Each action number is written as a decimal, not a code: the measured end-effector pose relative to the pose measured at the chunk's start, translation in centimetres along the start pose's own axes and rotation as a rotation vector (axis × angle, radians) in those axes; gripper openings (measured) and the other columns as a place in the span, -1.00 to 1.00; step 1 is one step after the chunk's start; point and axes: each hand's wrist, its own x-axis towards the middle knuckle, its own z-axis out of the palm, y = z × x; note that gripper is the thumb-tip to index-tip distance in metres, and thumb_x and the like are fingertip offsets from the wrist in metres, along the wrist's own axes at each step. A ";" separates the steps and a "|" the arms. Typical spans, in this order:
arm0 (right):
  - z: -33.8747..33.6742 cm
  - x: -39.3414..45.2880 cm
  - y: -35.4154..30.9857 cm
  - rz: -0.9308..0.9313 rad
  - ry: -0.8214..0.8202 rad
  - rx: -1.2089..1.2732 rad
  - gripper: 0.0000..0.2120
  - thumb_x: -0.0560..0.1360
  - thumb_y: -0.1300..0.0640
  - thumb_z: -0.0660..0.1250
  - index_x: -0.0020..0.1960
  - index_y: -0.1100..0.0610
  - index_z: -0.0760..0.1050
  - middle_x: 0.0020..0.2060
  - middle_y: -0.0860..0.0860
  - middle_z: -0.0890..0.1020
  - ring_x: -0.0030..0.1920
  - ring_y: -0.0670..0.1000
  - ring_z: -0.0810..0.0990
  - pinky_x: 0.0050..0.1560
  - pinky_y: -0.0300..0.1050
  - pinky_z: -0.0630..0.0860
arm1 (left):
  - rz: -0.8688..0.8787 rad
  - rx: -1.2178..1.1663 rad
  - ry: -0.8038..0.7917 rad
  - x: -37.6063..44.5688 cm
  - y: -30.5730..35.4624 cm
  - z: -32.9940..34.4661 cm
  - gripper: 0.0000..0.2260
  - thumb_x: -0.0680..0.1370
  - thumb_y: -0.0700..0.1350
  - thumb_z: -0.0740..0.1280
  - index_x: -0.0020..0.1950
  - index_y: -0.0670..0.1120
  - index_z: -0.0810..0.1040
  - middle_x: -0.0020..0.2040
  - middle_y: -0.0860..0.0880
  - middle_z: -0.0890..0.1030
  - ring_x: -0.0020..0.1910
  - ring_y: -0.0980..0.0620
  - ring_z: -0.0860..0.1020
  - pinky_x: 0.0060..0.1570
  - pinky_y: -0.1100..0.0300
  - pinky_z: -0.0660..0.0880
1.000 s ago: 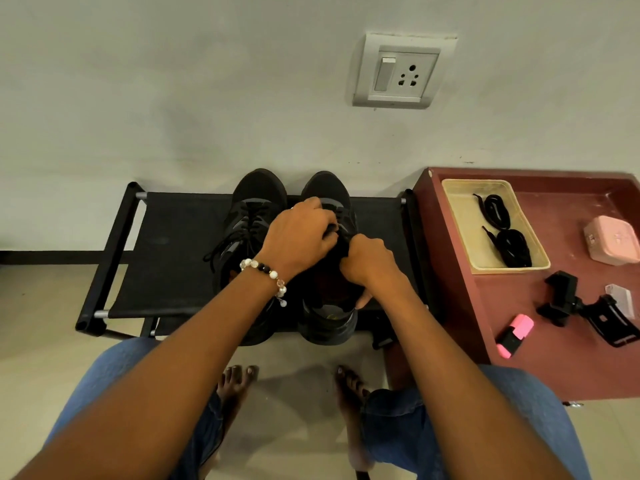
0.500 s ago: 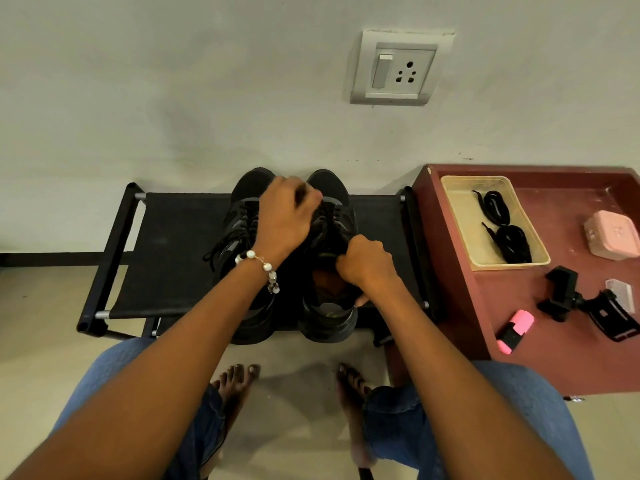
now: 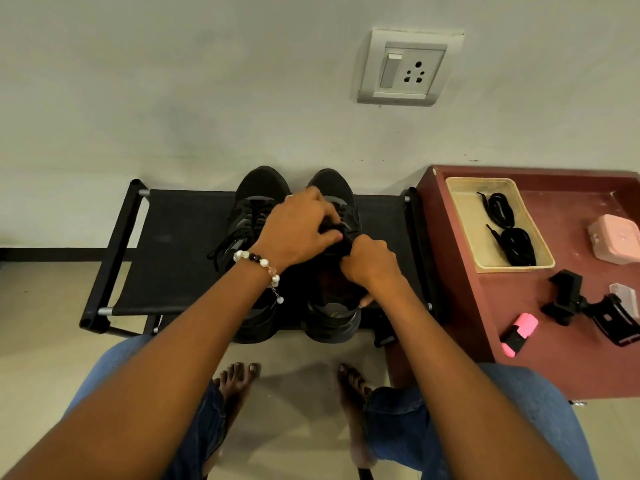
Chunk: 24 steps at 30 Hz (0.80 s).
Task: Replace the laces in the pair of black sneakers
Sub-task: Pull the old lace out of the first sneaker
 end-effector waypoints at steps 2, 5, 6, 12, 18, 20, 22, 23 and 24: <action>0.0 -0.1 -0.1 0.003 -0.003 0.000 -0.74 0.58 0.09 0.22 0.18 0.23 0.42 0.14 0.21 0.52 0.12 0.24 0.54 -0.11 -0.02 0.42 | 0.001 0.205 -0.005 -0.2 0.3 0.7 -0.74 0.52 0.05 0.34 0.16 0.01 0.60 0.14 -0.04 0.50 0.13 -0.08 0.48 0.08 0.01 0.48; -0.1 -0.1 -0.2 0.003 -0.002 -0.004 -0.76 0.59 0.09 0.22 0.16 0.23 0.42 0.14 0.20 0.52 0.12 0.23 0.55 -0.13 -0.03 0.42 | 0.009 0.368 0.087 -0.6 1.5 1.6 -0.80 0.57 -0.06 0.28 0.13 -0.08 0.60 0.15 -0.08 0.52 0.10 -0.13 0.51 0.03 0.02 0.46; -0.1 -0.1 -0.2 0.003 -0.003 -0.008 -0.78 0.60 0.09 0.22 0.14 0.22 0.42 0.14 0.20 0.52 0.12 0.23 0.55 -0.13 -0.04 0.41 | 0.016 0.393 0.105 -0.7 1.7 1.9 -0.81 0.59 -0.10 0.26 0.11 -0.11 0.60 0.15 -0.09 0.53 0.06 -0.14 0.53 -0.02 0.04 0.46; -0.2 -0.3 -0.2 0.003 0.000 -0.001 -0.84 0.60 0.11 0.23 0.08 0.20 0.42 0.12 0.20 0.53 0.10 0.22 0.56 -0.17 -0.04 0.40 | 0.069 0.464 0.040 -0.4 1.5 2.6 -0.78 0.67 -0.14 0.09 0.22 -0.22 0.41 0.16 -0.18 0.50 -0.12 -0.15 0.58 -0.30 0.12 0.30; -0.1 -0.3 -0.3 0.000 -0.005 0.021 -0.77 0.59 0.10 0.24 0.14 0.24 0.44 0.10 0.20 0.54 0.09 0.22 0.56 -0.14 -0.04 0.41 | -0.167 0.133 -0.022 0.1 1.3 1.2 -0.83 0.59 -0.17 0.20 0.12 -0.20 0.47 0.05 -0.15 0.60 0.04 -0.16 0.53 -0.10 0.07 0.28; -0.1 -0.3 -0.3 -0.003 -0.008 0.024 -0.77 0.59 0.10 0.24 0.14 0.24 0.44 0.10 0.21 0.54 0.09 0.23 0.56 -0.14 -0.03 0.43 | -0.246 0.017 -0.035 0.0 1.2 0.8 -0.84 0.57 -0.19 0.21 0.06 -0.22 0.51 0.02 -0.15 0.62 0.02 -0.16 0.55 -0.06 0.05 0.34; -0.1 -0.2 -0.3 -0.004 -0.011 0.030 -0.75 0.58 0.11 0.24 0.16 0.25 0.44 0.12 0.22 0.53 0.10 0.25 0.56 -0.12 -0.02 0.45 | -0.335 -0.104 -0.034 -0.2 1.4 0.5 -0.82 0.57 -0.19 0.21 -0.01 -0.25 0.56 -0.02 -0.16 0.64 -0.02 -0.15 0.57 -0.04 0.00 0.44; 0.0 -0.2 -0.3 -0.006 -0.011 0.032 -0.75 0.58 0.11 0.24 0.17 0.26 0.44 0.13 0.23 0.53 0.11 0.26 0.55 -0.11 -0.01 0.46 | -0.382 -0.161 -0.035 -0.2 1.4 0.4 -0.81 0.56 -0.20 0.21 -0.03 -0.27 0.57 -0.04 -0.18 0.64 -0.03 -0.16 0.58 -0.01 -0.04 0.49; 0.0 -0.2 -0.3 -0.007 -0.012 0.033 -0.74 0.58 0.10 0.24 0.17 0.26 0.44 0.13 0.23 0.54 0.11 0.26 0.55 -0.10 -0.01 0.46 | -0.426 -0.216 -0.035 -0.2 1.4 0.3 -0.80 0.55 -0.20 0.22 -0.04 -0.30 0.59 -0.05 -0.20 0.65 -0.04 -0.18 0.59 0.01 -0.08 0.52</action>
